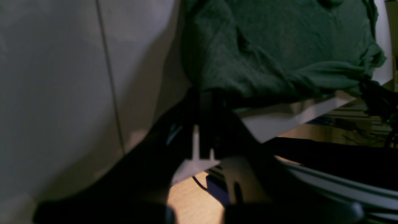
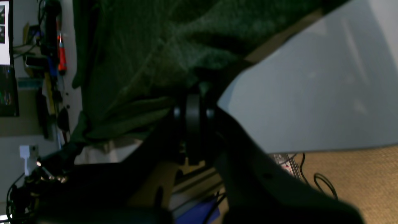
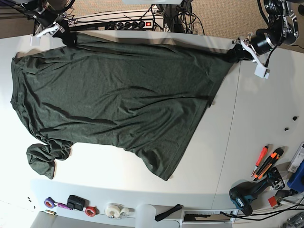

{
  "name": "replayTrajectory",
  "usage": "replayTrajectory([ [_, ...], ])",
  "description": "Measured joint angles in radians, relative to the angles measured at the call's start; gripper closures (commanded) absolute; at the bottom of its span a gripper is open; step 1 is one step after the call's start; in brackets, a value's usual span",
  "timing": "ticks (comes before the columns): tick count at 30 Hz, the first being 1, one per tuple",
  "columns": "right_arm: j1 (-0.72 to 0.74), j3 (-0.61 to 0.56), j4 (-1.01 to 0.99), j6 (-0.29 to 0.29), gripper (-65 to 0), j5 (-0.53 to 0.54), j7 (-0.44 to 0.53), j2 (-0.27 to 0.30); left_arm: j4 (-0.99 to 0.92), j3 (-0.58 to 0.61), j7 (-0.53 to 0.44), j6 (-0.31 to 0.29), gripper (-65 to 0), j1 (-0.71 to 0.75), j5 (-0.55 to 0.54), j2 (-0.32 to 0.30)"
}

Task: Layout the t-shirt on the table in an organized manner, then fold the t-shirt properly
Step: 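Pull the shirt taut with both grippers, stretching it lengthwise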

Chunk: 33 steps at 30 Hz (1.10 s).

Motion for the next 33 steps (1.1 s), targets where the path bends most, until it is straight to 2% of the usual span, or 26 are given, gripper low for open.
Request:
replayTrajectory([
  [10,0.000,0.000,0.000,0.005,0.0,-0.001,0.000,0.000,0.000,0.000,0.006,-0.006,0.0,0.000,-0.001,0.000],
  [14,0.000,0.000,0.001,0.005,-20.8,0.020,0.008,0.000,0.000,0.000,0.006,-0.016,-9.4,0.000,0.000,0.000],
  [16,0.002,0.001,0.003,0.005,-25.0,0.026,0.015,0.001,0.000,-0.002,0.006,-0.039,-11.1,0.000,0.000,0.000],
  [21,0.003,0.002,0.003,0.005,-25.0,0.038,0.015,0.001,0.000,-0.002,0.006,-0.039,-11.9,0.000,0.000,0.000],
  [27,0.002,0.002,0.003,0.016,-25.0,0.070,-0.009,0.000,0.000,-0.002,0.006,-0.039,-26.7,0.000,0.000,0.000],
  [30,0.003,0.011,0.002,0.031,-25.0,0.072,-0.016,0.000,0.000,-0.002,0.006,-0.039,-27.1,0.000,0.005,0.000],
  [33,0.003,0.066,0.002,0.034,-24.9,0.067,-0.024,0.000,0.000,-0.002,-0.006,-0.040,-27.1,-0.001,0.029,-0.001],
])
